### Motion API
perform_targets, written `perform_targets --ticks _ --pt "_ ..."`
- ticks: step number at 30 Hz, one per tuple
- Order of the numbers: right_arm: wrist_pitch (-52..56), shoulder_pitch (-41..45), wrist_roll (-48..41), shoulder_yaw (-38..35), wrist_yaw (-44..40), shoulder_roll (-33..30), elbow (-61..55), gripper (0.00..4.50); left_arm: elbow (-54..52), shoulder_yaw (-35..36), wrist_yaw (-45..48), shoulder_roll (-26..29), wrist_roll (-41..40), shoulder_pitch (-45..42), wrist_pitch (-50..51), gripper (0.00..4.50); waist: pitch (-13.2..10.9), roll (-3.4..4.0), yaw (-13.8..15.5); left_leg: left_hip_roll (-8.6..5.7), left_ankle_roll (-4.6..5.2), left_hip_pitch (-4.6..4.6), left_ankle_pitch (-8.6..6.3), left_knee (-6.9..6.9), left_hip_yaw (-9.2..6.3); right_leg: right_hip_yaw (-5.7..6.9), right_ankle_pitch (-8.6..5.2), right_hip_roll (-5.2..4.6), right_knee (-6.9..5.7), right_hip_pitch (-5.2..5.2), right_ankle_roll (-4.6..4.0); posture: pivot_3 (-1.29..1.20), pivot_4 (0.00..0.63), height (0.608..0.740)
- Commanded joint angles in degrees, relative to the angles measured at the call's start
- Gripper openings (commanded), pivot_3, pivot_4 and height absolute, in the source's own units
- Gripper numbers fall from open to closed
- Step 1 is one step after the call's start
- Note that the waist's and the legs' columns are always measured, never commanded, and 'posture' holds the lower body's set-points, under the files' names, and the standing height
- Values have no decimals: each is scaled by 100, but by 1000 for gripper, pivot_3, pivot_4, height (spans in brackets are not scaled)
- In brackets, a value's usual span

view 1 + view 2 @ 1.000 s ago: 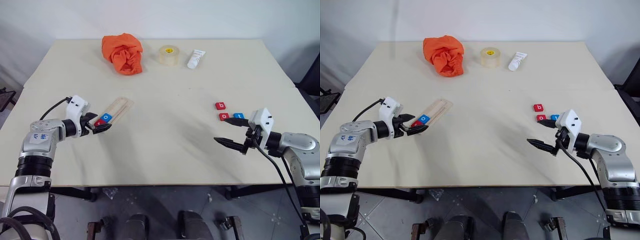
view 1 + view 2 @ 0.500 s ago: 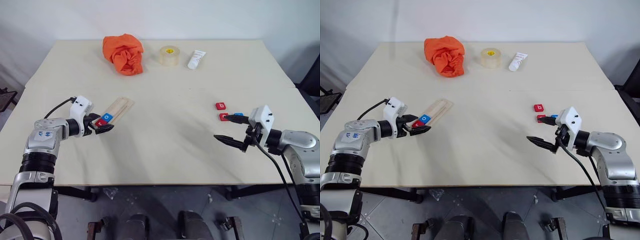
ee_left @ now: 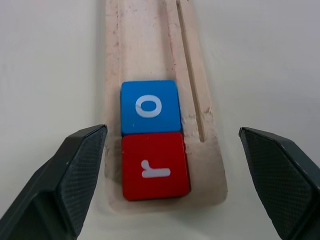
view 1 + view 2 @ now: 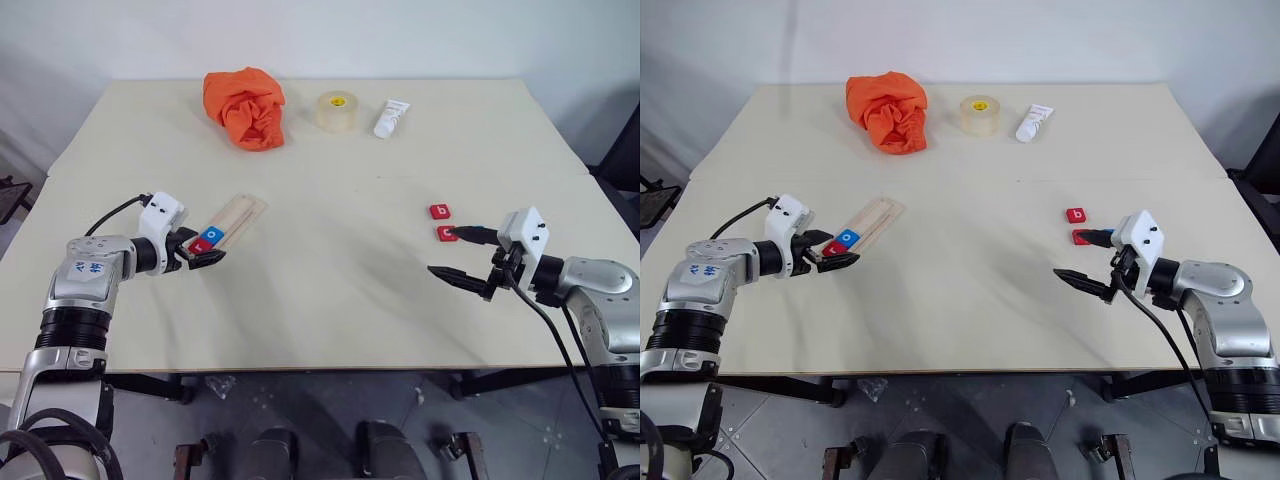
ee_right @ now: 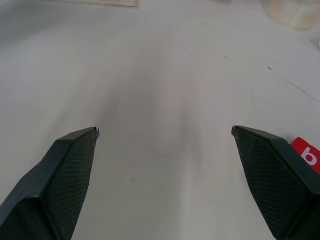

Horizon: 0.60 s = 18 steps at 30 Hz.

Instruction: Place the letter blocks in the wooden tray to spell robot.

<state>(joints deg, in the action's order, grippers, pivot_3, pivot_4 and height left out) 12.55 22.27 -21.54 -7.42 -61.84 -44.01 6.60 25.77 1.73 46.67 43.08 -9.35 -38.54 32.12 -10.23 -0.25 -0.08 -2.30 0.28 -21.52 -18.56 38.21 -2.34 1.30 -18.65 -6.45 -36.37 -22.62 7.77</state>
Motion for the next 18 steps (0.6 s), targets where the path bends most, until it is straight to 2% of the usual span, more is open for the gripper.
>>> perform_targets --ticks 1,7,11,18 --pt "-81 178 -9 -34 18 34 -3 4459 -467 232 -44 206 -63 -121 159 4500 -1 -1 0 0 0 0 0 0 0 0 0 0 0 0 0 0 150 740" --pt "-78 281 15 50 -25 79 70 4459 -772 175 -72 315 -46 -507 627 4500 -1 -1 1 -1 0 -1 0 0 -1 1 0 0 -1 -1 0 0 150 740" --pt "-115 428 53 134 -104 73 229 4459 -734 -41 -8 349 -30 -716 1392 4500 -1 -1 0 -5 1 -2 0 0 -1 0 0 0 -3 -1 0 0 150 740" --pt "-191 726 133 259 -274 86 521 4459 -224 -329 -34 193 129 -827 1413 4500 -1 -1 -11 -2 1 -2 1 0 1 -1 0 5 -5 -5 0 0 150 740"
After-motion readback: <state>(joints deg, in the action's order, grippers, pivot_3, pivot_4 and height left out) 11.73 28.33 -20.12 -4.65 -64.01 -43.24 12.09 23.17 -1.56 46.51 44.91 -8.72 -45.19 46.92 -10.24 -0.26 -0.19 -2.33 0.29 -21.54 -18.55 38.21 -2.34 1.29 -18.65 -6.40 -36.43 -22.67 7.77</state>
